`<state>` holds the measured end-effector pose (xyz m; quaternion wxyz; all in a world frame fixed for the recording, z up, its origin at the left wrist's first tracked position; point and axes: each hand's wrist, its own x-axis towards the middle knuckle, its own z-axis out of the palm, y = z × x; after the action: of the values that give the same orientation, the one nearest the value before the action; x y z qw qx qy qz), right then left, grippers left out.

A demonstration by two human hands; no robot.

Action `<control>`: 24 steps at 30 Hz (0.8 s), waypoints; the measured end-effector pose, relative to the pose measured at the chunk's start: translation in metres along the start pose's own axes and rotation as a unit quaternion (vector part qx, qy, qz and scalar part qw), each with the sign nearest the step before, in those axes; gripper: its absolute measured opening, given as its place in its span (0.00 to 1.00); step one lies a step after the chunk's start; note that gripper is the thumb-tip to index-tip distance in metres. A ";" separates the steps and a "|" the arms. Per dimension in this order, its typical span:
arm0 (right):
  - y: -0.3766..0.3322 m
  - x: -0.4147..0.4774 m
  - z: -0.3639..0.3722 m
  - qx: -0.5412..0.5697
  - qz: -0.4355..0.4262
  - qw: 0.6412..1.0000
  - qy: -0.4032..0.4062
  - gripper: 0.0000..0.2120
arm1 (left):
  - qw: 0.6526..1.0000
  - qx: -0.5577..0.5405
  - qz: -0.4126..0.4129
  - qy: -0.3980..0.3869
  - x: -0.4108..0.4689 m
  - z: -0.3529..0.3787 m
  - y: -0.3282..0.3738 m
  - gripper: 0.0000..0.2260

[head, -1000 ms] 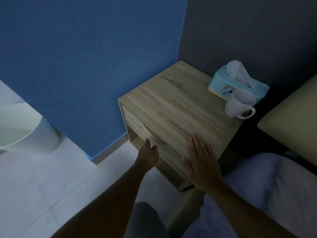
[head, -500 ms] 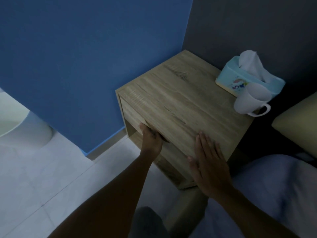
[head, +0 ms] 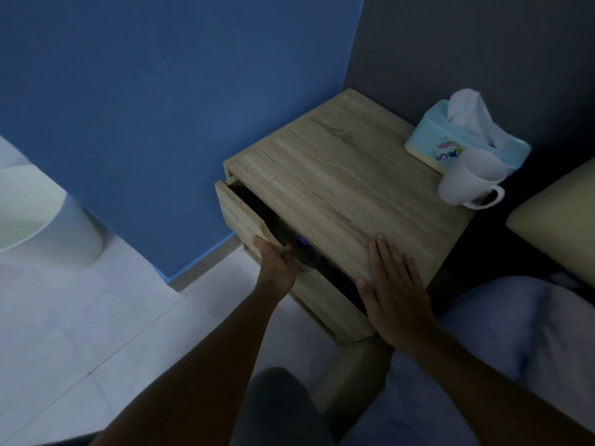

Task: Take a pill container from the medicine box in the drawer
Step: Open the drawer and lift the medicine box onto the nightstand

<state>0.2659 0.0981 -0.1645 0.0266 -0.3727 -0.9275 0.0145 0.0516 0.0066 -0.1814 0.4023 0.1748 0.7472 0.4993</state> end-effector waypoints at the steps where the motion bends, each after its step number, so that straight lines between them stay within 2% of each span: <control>1: 0.000 0.000 -0.001 -0.004 0.001 1.000 -0.003 0.34 | 1.000 -0.008 -0.004 -0.001 -0.004 -0.006 -0.003 0.34; 13: -0.005 0.000 -0.007 -0.019 0.004 1.000 -0.006 0.34 | 1.000 -0.009 -0.023 -0.009 -0.049 -0.067 -0.061 0.35; 24: -0.002 0.003 -0.006 -0.003 0.004 0.999 -0.040 0.35 | 0.999 -0.012 -0.034 0.010 -0.084 -0.102 -0.082 0.36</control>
<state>0.2628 0.0993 -0.1582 -0.0120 -0.3756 -0.9263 0.0265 0.0359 -0.1472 -0.1998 0.4136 0.1397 0.7507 0.4958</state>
